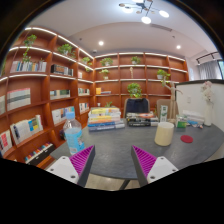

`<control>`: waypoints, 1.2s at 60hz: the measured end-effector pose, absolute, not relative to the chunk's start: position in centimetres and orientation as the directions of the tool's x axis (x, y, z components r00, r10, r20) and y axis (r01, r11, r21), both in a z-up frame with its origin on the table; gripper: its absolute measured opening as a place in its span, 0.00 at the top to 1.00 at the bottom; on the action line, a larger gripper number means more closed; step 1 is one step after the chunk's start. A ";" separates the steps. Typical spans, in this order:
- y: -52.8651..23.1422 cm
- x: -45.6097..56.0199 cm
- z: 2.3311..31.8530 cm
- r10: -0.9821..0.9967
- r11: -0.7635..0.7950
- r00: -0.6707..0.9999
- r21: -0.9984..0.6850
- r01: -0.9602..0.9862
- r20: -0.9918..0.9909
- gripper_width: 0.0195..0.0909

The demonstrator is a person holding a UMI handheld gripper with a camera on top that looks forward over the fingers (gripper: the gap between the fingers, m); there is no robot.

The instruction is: Pour water

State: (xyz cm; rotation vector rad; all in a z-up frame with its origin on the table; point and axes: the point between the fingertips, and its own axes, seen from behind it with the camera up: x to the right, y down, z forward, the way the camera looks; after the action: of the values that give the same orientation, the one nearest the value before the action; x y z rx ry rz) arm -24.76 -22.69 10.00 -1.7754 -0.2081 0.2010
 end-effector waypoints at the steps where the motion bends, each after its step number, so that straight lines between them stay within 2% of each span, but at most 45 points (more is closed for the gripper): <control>1: -22.8 -25.0 9.9 0.254 -0.215 0.967 -0.976 0.027 -0.029 0.26; 6: -23.5 -27.3 8.8 0.290 -0.235 0.954 -0.972 -0.009 -0.079 0.26; 7: -23.3 -27.4 9.8 0.301 -0.239 0.950 -0.971 -0.015 -0.089 0.26; 10: -23.1 -31.6 6.7 0.332 -0.240 0.936 -0.970 -0.038 -0.118 0.26; 12: -22.9 -34.4 6.0 0.348 -0.237 0.929 -0.970 -0.044 -0.127 0.26; 28: -17.9 -41.3 8.4 0.392 -0.175 0.913 -0.984 -0.046 -0.113 0.26; 40: -14.5 -43.6 7.7 0.389 -0.180 0.917 -0.984 -0.015 -0.085 0.27; 44: -13.8 -43.8 7.3 0.380 -0.181 0.922 -0.983 0.001 -0.069 0.38; 46: -13.4 -43.5 7.1 0.361 -0.180 0.931 -0.984 0.019 -0.048 0.58; 47: -13.2 -43.4 7.1 0.359 -0.173 0.933 -0.984 0.032 -0.032 0.62; 51: -13.3 -43.8 7.0 0.376 -0.161 0.927 -0.984 0.071 0.006 0.68; 53: -13.3 -43.8 7.0 0.374 -0.168 0.927 -0.984 0.063 -0.004 0.74; 54: -13.3 -43.8 7.0 0.373 -0.171 0.928 -0.984 0.057 -0.011 0.74; 55: -13.3 -43.8 7.1 0.372 -0.169 0.928 -0.984 0.047 -0.020 0.79; 57: -13.3 -43.8 7.1 0.376 -0.164 0.926 -0.986 0.041 -0.024 0.83; 72: -12.7 -43.1 6.9 0.366 -0.182 0.930 -0.982 0.041 -0.029 0.84</control>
State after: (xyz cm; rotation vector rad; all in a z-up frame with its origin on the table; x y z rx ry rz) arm -43.09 -12.65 6.92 -1.7387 -0.3085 0.2979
